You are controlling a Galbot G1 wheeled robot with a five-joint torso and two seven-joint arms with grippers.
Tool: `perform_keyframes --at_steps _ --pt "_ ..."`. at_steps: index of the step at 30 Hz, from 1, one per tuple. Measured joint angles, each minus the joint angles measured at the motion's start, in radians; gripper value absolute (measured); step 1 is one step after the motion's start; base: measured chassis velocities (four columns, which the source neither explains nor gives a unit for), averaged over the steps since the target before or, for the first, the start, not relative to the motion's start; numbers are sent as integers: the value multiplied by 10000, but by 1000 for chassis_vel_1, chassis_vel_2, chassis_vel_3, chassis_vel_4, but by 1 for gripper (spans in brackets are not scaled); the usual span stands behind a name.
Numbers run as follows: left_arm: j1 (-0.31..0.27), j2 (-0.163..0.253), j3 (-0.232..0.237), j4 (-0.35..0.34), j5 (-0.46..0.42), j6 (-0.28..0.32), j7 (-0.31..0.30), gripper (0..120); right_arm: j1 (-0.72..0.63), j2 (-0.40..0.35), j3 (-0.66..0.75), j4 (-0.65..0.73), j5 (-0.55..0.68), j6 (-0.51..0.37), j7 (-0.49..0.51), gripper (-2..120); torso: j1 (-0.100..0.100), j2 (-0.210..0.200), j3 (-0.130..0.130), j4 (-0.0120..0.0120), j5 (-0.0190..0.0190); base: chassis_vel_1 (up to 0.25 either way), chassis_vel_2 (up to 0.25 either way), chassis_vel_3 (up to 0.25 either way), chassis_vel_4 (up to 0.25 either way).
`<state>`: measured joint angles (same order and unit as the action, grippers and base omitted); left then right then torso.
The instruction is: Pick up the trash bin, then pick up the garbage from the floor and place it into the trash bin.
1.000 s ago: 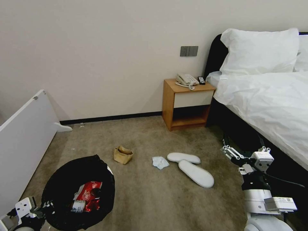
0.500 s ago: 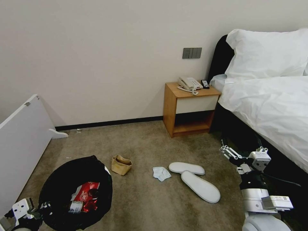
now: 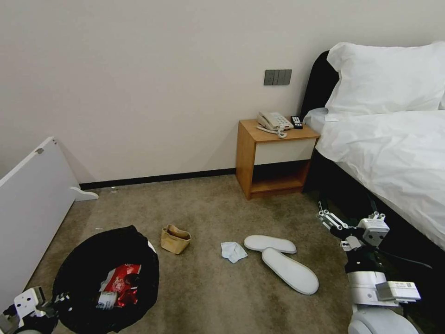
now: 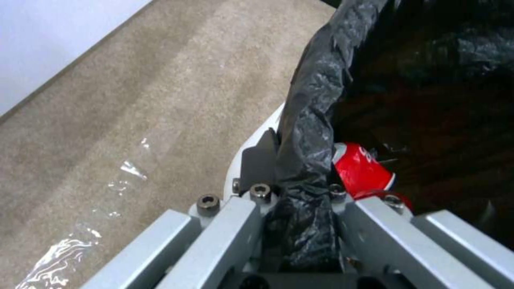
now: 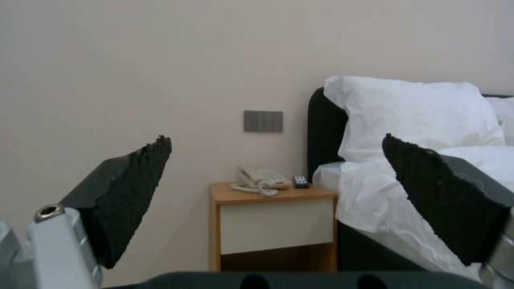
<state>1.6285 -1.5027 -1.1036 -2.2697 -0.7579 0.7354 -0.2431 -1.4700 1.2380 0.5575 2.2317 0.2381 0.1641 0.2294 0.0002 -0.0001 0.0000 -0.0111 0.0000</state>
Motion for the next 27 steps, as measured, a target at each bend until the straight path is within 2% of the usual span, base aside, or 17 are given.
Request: perform_keyframes --at_steps 5,18,27 --pt "7 8 -49 -2 -56 0 -22 2 3 6 -6 -15 -5 -2 -5 100 0 0 0 0 0 -4 8 11 -6" --pt "43 -19 -71 -62 -76 0 -32 2 2 -17 -11 -34 -24 -1 -19 100 0 0 0 0 -1 -80 74 72 -76" --pt "64 -20 -151 -77 -101 0 -32 2 -52 -36 -11 -48 -114 28 -56 100 0 0 0 0 0 0 0 0 0"
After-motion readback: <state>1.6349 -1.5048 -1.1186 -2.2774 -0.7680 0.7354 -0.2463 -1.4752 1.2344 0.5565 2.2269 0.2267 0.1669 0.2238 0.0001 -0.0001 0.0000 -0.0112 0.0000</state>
